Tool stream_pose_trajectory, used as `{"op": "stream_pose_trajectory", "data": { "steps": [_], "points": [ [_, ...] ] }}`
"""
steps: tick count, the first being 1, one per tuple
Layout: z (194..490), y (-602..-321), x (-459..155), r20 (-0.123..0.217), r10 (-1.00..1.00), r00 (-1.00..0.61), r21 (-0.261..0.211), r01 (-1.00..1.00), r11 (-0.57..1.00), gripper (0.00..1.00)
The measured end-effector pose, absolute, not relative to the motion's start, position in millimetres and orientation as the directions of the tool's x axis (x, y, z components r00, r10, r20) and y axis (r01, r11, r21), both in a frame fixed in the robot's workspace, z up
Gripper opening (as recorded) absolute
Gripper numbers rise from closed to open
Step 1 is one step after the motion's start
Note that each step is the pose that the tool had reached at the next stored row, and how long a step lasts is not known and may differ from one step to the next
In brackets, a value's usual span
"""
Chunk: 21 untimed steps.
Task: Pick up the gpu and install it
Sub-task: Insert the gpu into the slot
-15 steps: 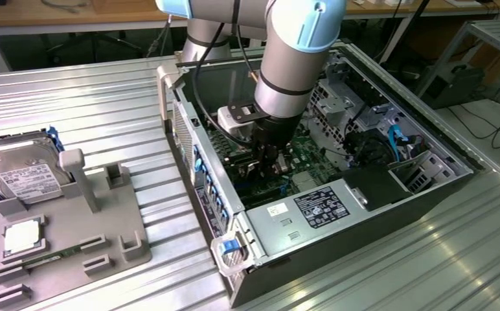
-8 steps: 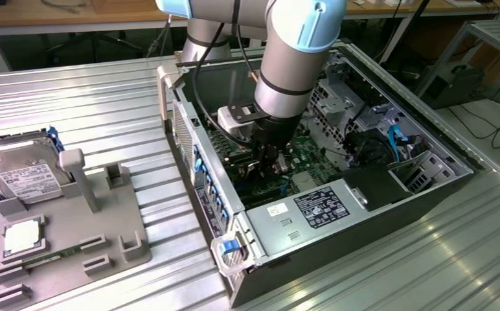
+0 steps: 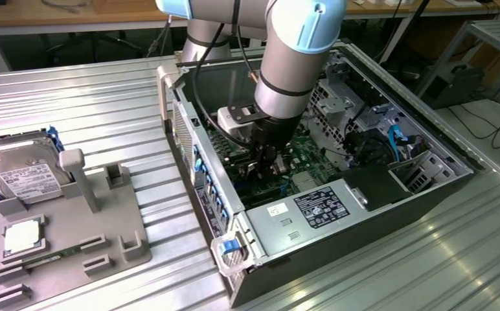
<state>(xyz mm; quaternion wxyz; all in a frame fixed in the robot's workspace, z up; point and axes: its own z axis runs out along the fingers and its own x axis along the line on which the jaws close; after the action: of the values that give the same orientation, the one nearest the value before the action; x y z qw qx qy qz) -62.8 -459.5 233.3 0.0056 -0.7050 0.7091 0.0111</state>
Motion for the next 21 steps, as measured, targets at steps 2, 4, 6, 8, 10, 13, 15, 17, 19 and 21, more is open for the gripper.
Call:
{"op": "stream_pose_trajectory", "data": {
  "steps": [2, 4, 6, 8, 10, 13, 15, 17, 19, 21],
  "points": [
    [233.4, -459.5, -62.7, -0.023, -1.0, -0.006, 0.008, -1.0, 0.006, 0.36],
    [234.4, -459.6, -62.7, -0.023, -1.0, -0.006, 0.008, -1.0, 0.006, 0.36],
    [236.8, -459.6, -62.7, -0.023, -1.0, -0.005, 0.007, -1.0, 0.005, 0.36],
    [240.5, -459.6, -62.7, -0.023, -1.0, -0.005, 0.006, -1.0, 0.005, 0.36],
    [247.6, -459.5, -62.7, -0.023, -1.0, -0.006, 0.004, -1.0, 0.005, 0.36],
    [261.6, -459.3, -62.7, -0.023, -1.0, -0.005, 0.001, -1.0, 0.005, 0.36],
    [269.9, -458.9, -62.7, -0.023, -1.0, -0.005, -0.002, -1.0, 0.005, 0.36],
    [278.3, -458.4, -62.7, -0.023, -1.0, -0.005, -0.004, -1.0, 0.005, 0.36],
    [286.4, -457.8, -62.7, -0.023, -1.0, -0.005, -0.006, -1.0, 0.005, 0.36],
    [286.9, -457.6, -62.7, -0.023, -1.0, -0.005, -0.006, -1.0, 0.005, 0.36]
  ]
}}
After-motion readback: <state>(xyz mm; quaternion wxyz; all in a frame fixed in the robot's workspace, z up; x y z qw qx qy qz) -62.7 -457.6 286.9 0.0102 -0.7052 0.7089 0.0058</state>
